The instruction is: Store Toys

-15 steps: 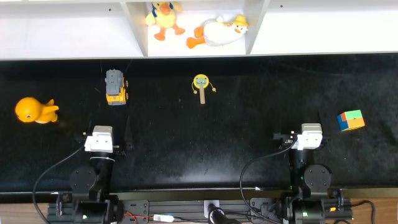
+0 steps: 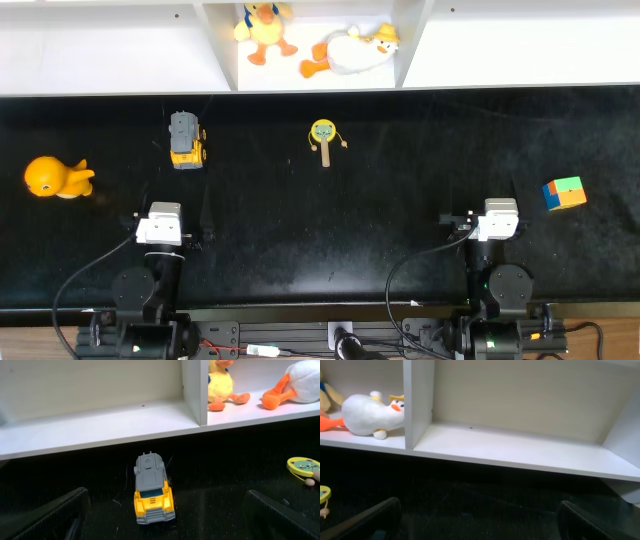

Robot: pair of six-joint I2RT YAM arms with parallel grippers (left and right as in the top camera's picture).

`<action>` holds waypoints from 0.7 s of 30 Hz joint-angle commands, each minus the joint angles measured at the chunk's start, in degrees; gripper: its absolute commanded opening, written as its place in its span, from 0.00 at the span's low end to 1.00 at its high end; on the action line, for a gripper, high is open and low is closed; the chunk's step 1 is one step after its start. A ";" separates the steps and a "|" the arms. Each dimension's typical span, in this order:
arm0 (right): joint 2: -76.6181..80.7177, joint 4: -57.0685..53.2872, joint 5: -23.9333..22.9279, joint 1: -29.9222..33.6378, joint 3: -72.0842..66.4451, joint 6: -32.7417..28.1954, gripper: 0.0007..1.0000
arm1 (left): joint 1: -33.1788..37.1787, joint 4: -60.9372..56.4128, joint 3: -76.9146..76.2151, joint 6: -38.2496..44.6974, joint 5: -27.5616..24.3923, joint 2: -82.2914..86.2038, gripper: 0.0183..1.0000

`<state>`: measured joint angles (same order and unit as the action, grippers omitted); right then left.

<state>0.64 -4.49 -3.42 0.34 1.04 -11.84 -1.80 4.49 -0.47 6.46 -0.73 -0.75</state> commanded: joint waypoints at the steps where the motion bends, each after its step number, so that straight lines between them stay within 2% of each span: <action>1: -0.35 0.31 -0.31 0.09 -0.76 0.02 1.00 | -0.15 0.33 -0.02 0.98 2.40 0.57 1.00; 4: -0.35 0.31 -0.31 0.09 -0.76 0.02 1.00 | -0.15 0.57 -0.46 0.57 -0.11 -0.90 1.00; 7: -0.35 0.31 -0.31 0.11 -0.76 0.02 1.00 | -0.13 1.95 -4.52 -6.03 0.24 -5.07 1.00; 8: -0.35 0.31 -0.28 0.09 -0.79 0.02 1.00 | -0.15 4.83 -8.81 -9.44 1.05 -8.61 1.00; 12: -0.35 0.31 -0.31 0.09 -0.76 0.02 1.00 | 0.13 18.29 -21.33 -13.97 5.51 -18.67 1.00; 17: -0.35 0.31 -0.31 0.11 -0.76 0.02 1.00 | 3.41 33.31 -35.23 -12.90 5.31 -32.61 1.00; 21: -0.35 0.31 -0.31 0.11 -0.76 0.02 1.00 | 8.09 37.70 -42.27 -8.63 -0.04 -42.56 1.00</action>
<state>0.64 -4.51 -3.44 0.34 1.04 -11.84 2.90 40.64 -37.69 -4.36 2.79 -36.95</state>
